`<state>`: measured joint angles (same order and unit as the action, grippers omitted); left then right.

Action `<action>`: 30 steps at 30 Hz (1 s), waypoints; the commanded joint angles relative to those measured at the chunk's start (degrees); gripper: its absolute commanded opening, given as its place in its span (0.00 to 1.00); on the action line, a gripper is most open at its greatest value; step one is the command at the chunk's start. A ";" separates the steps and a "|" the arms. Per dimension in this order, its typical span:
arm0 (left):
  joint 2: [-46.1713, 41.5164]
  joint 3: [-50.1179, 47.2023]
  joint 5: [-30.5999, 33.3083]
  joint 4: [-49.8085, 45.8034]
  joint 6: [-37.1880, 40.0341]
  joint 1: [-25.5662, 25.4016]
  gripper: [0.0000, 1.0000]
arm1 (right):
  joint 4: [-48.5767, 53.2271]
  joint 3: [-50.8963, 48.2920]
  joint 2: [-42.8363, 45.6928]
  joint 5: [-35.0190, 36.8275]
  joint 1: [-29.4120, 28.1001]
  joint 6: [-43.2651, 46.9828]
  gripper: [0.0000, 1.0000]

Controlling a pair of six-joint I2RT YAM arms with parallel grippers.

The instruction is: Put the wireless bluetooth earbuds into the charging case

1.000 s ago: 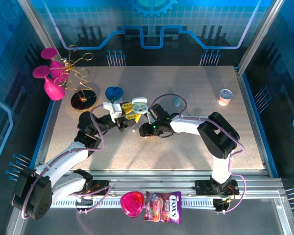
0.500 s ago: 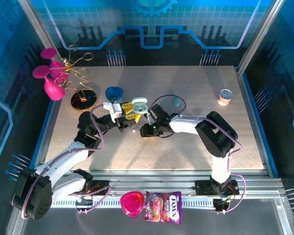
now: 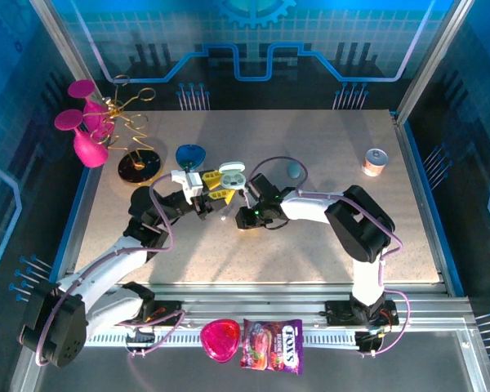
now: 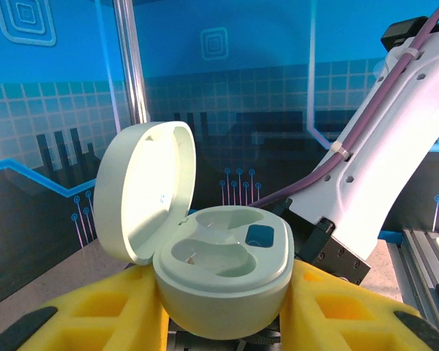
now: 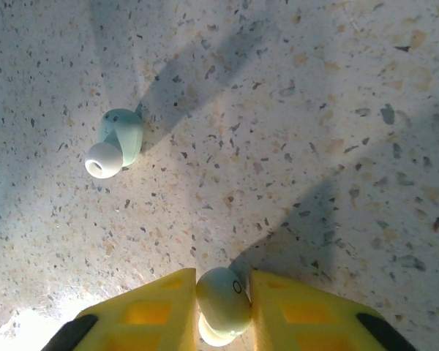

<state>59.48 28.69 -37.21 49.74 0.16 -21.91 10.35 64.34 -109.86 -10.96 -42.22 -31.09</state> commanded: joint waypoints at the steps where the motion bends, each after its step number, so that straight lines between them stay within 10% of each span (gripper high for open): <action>1: -1.12 -0.21 0.82 0.87 1.06 0.38 0.38 | 3.85 1.36 -0.73 2.56 -1.09 1.91 0.19; 30: 1.86 0.28 2.12 -0.63 2.24 0.29 0.38 | 8.33 -8.65 14.01 16.24 6.21 5.76 0.20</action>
<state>61.04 28.69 -35.73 49.52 0.60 -21.91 16.16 56.58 -97.82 1.87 -37.06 -27.18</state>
